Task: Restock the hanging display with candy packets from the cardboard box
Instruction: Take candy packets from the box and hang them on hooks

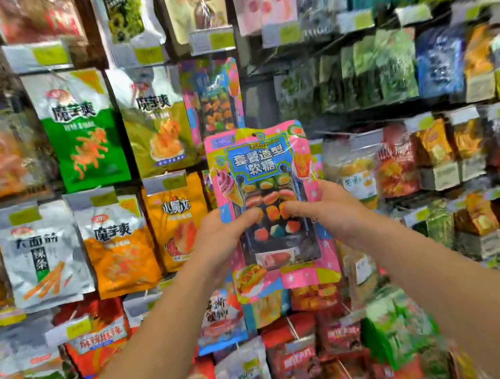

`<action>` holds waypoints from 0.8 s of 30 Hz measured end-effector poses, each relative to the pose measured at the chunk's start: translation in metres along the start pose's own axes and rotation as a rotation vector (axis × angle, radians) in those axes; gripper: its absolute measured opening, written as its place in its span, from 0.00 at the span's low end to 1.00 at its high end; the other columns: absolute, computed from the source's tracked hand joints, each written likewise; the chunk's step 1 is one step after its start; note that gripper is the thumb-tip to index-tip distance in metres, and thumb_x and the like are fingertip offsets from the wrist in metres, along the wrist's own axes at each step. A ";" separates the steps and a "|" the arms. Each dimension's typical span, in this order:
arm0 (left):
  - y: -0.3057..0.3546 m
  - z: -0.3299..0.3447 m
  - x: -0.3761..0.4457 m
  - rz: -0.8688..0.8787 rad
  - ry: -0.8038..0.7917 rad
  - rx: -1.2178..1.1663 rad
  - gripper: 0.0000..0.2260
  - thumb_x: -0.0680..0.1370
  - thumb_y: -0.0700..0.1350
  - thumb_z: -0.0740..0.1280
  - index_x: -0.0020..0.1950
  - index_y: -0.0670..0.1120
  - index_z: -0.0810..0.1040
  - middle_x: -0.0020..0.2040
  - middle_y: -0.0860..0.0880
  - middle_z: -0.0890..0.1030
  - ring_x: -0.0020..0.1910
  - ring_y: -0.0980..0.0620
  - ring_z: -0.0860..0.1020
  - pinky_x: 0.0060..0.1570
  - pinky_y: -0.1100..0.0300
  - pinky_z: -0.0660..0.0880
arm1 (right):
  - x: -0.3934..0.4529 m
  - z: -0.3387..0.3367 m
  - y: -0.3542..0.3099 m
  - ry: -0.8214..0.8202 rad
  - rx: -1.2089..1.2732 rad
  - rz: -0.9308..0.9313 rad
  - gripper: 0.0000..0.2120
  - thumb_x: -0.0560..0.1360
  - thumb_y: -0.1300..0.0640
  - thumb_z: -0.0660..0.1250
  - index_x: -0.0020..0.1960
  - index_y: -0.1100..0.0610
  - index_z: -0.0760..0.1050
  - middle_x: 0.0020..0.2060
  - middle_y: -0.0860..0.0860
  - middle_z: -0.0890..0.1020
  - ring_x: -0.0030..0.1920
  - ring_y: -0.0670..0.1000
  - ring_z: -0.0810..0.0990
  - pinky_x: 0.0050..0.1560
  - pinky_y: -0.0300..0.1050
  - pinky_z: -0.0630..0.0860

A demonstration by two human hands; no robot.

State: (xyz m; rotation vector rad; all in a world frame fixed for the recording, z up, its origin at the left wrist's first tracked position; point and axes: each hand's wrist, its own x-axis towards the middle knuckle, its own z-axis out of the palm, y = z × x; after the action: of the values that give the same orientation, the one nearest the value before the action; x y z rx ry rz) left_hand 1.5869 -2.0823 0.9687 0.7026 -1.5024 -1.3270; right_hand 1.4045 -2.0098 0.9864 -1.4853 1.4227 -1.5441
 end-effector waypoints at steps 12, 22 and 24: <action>0.077 -0.016 0.158 0.254 -0.018 0.095 0.03 0.75 0.40 0.73 0.46 0.40 0.82 0.39 0.47 0.84 0.39 0.49 0.81 0.44 0.55 0.78 | 0.158 -0.006 -0.058 -0.003 0.083 -0.196 0.08 0.74 0.68 0.70 0.49 0.58 0.81 0.39 0.51 0.86 0.38 0.48 0.83 0.44 0.46 0.78; 0.094 -0.046 0.218 0.304 0.057 0.178 0.02 0.76 0.39 0.71 0.46 0.45 0.80 0.42 0.49 0.82 0.38 0.56 0.80 0.35 0.69 0.75 | 0.254 -0.001 -0.101 0.099 0.089 -0.217 0.32 0.57 0.44 0.75 0.59 0.55 0.76 0.54 0.54 0.84 0.53 0.55 0.84 0.59 0.59 0.79; 0.096 -0.057 0.221 0.284 0.085 0.189 0.02 0.76 0.39 0.71 0.46 0.45 0.80 0.39 0.51 0.83 0.38 0.56 0.82 0.33 0.67 0.75 | 0.270 -0.002 -0.118 0.125 0.106 -0.260 0.33 0.58 0.45 0.73 0.60 0.54 0.72 0.57 0.53 0.82 0.53 0.53 0.83 0.58 0.55 0.79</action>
State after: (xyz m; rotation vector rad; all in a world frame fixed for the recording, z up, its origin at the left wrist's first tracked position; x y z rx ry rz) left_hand 1.5767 -2.2780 1.1198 0.6282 -1.6049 -0.9408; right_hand 1.3727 -2.2232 1.1876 -1.5823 1.2293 -1.8688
